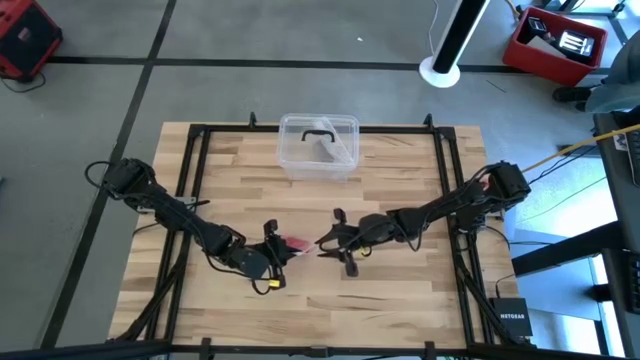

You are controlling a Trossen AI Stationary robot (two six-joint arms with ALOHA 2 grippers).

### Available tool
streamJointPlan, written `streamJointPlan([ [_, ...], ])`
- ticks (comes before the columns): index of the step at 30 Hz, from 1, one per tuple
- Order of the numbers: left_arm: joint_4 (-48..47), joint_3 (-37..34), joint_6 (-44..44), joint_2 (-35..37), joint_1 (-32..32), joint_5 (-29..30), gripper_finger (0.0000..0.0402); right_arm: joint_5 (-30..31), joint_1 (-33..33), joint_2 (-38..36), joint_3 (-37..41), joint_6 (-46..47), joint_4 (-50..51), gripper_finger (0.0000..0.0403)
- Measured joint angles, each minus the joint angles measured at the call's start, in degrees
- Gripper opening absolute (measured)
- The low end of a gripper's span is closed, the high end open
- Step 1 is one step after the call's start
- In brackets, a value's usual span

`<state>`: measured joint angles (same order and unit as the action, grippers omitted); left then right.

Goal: Roll bandage
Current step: Close the transparent zip bag

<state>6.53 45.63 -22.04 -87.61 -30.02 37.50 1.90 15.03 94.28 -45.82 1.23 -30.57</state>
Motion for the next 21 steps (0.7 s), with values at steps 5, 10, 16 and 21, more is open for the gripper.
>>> streamJointPlan([
  [5,0.7,0.0,-0.1,0.0,0.0,0.0,0.0001,0.0,0.0,4.5,0.0,-0.3,-6.4,0.0163],
  [10,0.7,0.0,-0.7,0.0,0.0,0.0,0.0001,1.5,0.0,8.5,0.0,-0.4,-12.7,0.0163],
  [16,1.4,0.0,-1.0,0.0,0.3,0.0,0.0001,2.6,0.0,11.1,0.0,-1.5,-15.9,0.0138],
  [21,3.2,0.0,-1.2,0.0,0.5,0.1,0.0001,3.4,0.0,12.5,-0.5,-1.8,-16.5,0.0102],
])
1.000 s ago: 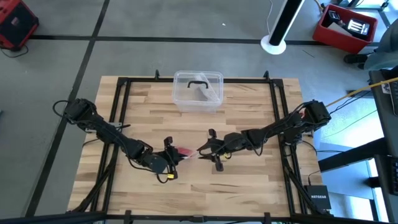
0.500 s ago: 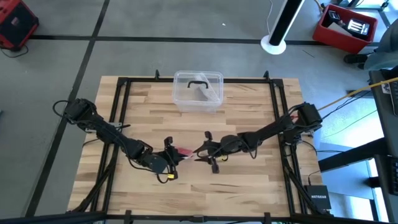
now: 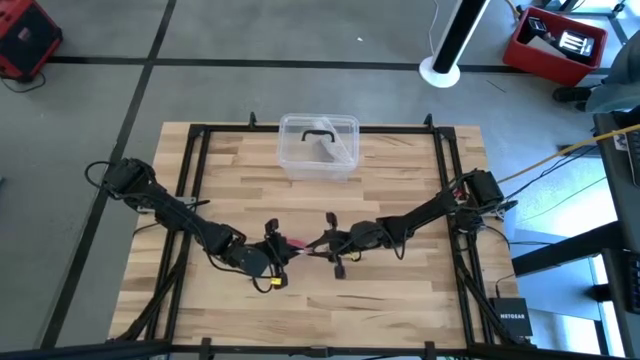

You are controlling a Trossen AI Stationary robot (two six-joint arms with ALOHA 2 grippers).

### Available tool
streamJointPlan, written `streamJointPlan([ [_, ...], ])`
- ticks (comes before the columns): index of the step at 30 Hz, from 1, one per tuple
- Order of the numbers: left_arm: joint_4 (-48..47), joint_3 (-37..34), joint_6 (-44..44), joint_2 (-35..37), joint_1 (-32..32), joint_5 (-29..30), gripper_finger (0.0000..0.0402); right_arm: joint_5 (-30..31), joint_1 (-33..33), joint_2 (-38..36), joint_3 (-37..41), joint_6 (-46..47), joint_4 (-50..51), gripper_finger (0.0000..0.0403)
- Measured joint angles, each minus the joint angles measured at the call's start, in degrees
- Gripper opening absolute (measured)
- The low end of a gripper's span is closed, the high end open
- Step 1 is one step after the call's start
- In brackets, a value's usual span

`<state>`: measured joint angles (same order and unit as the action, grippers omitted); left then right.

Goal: Roll bandage
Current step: Close the transparent zip bag

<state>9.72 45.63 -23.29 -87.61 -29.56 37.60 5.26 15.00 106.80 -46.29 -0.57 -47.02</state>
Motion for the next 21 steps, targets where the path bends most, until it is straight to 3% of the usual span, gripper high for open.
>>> streamJointPlan([
  [8,-0.2,0.0,-0.1,0.0,0.0,0.0,0.0001,1.8,0.0,0.3,-1.5,-2.8,0.7,0.0010],
  [18,-0.4,0.0,0.4,0.2,0.0,0.0,0.0003,3.6,0.0,0.3,-1.6,-2.7,1.9,0.0009],
  [21,-1.5,-0.1,0.9,1.8,-0.1,-0.8,0.0019,4.2,0.0,0.3,-1.6,-2.7,1.9,0.0011],
])
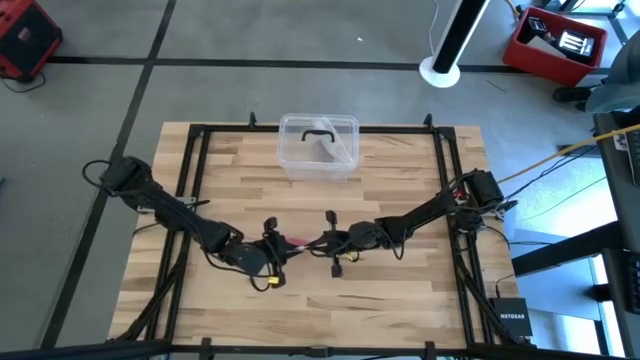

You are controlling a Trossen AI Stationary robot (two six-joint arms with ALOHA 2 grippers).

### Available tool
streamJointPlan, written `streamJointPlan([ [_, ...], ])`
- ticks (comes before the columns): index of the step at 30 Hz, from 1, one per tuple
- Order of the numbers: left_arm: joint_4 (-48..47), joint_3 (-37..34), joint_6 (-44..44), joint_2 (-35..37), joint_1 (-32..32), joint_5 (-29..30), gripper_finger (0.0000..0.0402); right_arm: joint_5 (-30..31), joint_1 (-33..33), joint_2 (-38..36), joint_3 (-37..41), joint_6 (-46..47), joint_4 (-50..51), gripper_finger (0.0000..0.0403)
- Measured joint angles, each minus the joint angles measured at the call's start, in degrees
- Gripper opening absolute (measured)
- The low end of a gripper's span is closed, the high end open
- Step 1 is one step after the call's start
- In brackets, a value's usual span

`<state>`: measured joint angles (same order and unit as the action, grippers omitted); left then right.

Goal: Roll bandage
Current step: Close the transparent zip bag

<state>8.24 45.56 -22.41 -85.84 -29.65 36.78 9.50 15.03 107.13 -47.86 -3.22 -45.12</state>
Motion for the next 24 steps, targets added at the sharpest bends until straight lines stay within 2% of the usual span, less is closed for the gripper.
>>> streamJointPlan([
  [6,-4.0,0.0,-0.1,4.7,0.0,-0.7,0.0090,1.0,0.0,0.0,0.0,0.7,0.8,0.0008],
  [10,-7.3,0.0,-0.1,7.9,-0.1,-4.0,0.0122,1.5,0.0,0.0,0.0,1.4,0.8,0.0005],
  [15,-7.7,0.1,-0.1,8.9,0.2,-4.4,0.0127,1.5,-0.1,0.0,0.0,1.4,1.1,0.0007],
  [24,-7.9,0.1,-1.1,6.9,2.8,-4.0,0.0110,1.5,0.0,0.0,0.1,1.4,1.2,0.0007],
])
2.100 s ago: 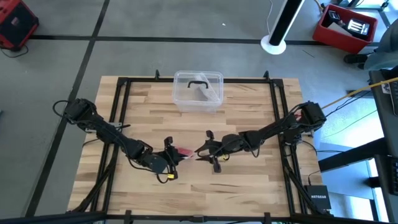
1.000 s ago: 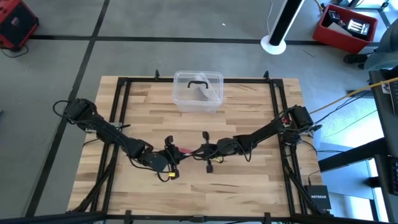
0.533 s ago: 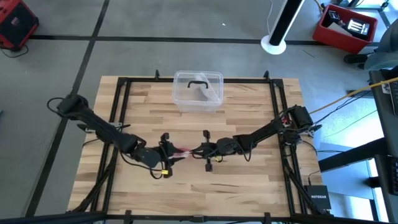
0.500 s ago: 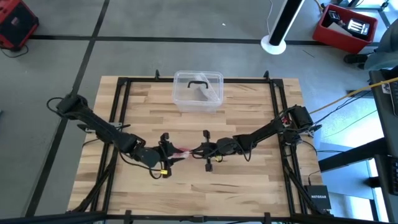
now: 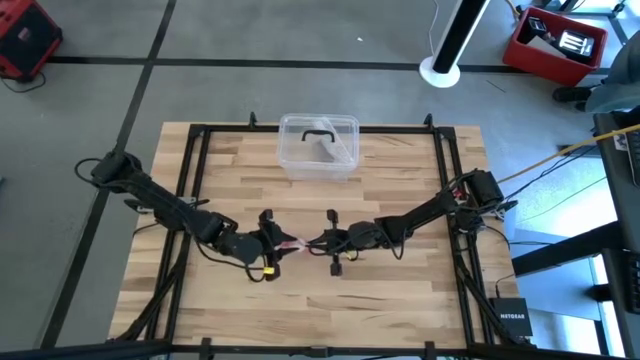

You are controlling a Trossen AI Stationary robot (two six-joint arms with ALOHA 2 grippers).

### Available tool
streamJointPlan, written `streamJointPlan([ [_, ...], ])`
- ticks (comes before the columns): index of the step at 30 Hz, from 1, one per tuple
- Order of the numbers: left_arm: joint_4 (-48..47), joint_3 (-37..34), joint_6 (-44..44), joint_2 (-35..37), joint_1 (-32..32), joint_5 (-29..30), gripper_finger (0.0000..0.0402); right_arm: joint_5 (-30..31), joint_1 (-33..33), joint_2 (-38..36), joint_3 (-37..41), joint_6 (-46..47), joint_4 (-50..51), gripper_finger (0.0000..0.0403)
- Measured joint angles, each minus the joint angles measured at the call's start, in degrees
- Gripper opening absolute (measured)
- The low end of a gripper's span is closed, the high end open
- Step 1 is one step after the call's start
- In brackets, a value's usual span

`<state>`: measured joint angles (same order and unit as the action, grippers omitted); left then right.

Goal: Roll bandage
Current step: Close the transparent zip bag

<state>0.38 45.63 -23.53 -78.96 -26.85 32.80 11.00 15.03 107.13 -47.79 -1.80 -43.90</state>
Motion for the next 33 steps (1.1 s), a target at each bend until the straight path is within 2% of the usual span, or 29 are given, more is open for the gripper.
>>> streamJointPlan([
  [13,-1.2,0.0,3.0,2.6,0.3,0.0,0.0104,0.0,0.0,0.0,0.0,0.0,0.4,0.0006],
  [23,0.5,0.0,4.2,0.0,1.3,0.0,0.0101,0.0,0.0,0.0,0.0,0.0,0.4,0.0006],
  [27,0.3,0.0,5.1,0.0,1.0,0.0,0.0073,0.0,0.0,0.0,0.0,0.0,0.4,0.0005],
  [33,0.9,0.0,8.3,0.0,1.0,0.3,0.0007,0.0,0.0,0.0,0.0,0.0,0.4,0.0007],
])
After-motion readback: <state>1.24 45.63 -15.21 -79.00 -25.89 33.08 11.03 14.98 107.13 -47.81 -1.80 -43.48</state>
